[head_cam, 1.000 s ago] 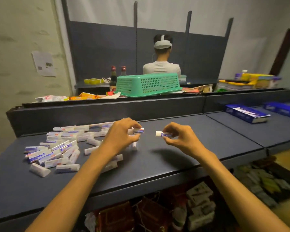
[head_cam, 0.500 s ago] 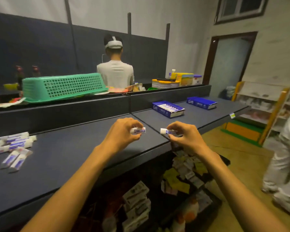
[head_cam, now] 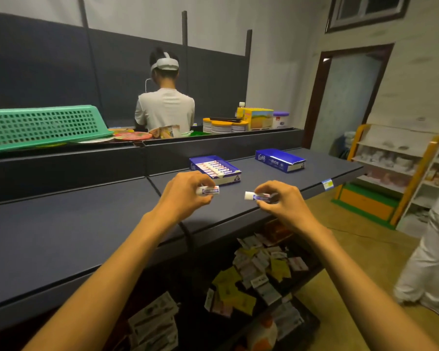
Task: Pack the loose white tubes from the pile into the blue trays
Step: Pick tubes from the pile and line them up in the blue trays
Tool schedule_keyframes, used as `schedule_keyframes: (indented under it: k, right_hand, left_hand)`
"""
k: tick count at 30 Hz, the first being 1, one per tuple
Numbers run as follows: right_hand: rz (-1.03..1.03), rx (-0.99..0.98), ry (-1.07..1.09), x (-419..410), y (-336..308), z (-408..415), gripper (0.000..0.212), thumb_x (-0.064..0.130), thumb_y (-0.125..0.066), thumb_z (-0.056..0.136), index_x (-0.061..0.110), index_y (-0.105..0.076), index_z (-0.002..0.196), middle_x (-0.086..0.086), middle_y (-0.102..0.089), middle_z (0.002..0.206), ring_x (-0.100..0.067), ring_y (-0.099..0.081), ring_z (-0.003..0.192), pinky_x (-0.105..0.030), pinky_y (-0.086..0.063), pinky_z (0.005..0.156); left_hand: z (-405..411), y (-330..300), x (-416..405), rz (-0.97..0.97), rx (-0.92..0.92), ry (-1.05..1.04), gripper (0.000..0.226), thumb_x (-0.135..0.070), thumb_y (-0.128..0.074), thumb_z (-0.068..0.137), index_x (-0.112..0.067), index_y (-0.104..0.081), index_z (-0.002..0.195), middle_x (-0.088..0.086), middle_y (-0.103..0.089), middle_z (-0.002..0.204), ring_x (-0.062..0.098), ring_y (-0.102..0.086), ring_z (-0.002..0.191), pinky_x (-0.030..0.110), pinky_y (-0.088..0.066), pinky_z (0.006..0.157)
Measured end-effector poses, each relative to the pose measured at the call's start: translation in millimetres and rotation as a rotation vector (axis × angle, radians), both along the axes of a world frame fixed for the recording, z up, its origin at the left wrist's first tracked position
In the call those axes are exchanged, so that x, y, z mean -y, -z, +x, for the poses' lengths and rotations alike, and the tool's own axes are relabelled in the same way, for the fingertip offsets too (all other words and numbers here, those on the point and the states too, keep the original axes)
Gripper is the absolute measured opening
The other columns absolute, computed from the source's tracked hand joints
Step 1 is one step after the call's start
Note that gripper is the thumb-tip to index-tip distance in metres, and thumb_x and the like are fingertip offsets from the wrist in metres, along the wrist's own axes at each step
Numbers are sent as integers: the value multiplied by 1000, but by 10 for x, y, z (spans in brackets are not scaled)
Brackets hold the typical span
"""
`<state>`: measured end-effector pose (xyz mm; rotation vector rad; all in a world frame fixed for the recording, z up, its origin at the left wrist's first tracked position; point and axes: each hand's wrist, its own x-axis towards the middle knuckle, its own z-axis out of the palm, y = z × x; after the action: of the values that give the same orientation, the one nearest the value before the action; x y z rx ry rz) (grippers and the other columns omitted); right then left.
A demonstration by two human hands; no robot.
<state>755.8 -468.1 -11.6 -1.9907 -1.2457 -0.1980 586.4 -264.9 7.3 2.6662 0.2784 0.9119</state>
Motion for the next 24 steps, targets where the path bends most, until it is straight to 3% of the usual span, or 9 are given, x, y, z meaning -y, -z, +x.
schedule_keyframes:
  k: [13,17,24]
  right_hand:
    - [-58,82,-193,-1042,-129,1460,26,20,-74,84,19,-67,109,5,-65,107,-6,-58,95,-15,-49,72]
    - [-92,82,-260,-1309,-188,1705,26,20,-72,85,16,-67,111,1,-64,114,-7,-56,101,-25,-53,78]
    - [-206,68,-408,-1815,-236,2019,25,21,-74,84,21,-68,108,2,-64,117,-9,-57,102,-20,-48,75]
  left_hand:
    - [1224,-37,-543,-41,29,-206,28,-24,-78,79,-20,-71,105,2,-68,108,19,-62,100,41,-55,81]
    - [1420,-50,-625,-45,-10,-250,27,-25,-78,79,-22,-71,104,0,-68,108,16,-62,97,41,-54,82]
    - [1658,-14,-777,-55,-33,-351,27,-25,-77,79,-21,-71,105,-2,-68,107,14,-62,97,39,-55,84]
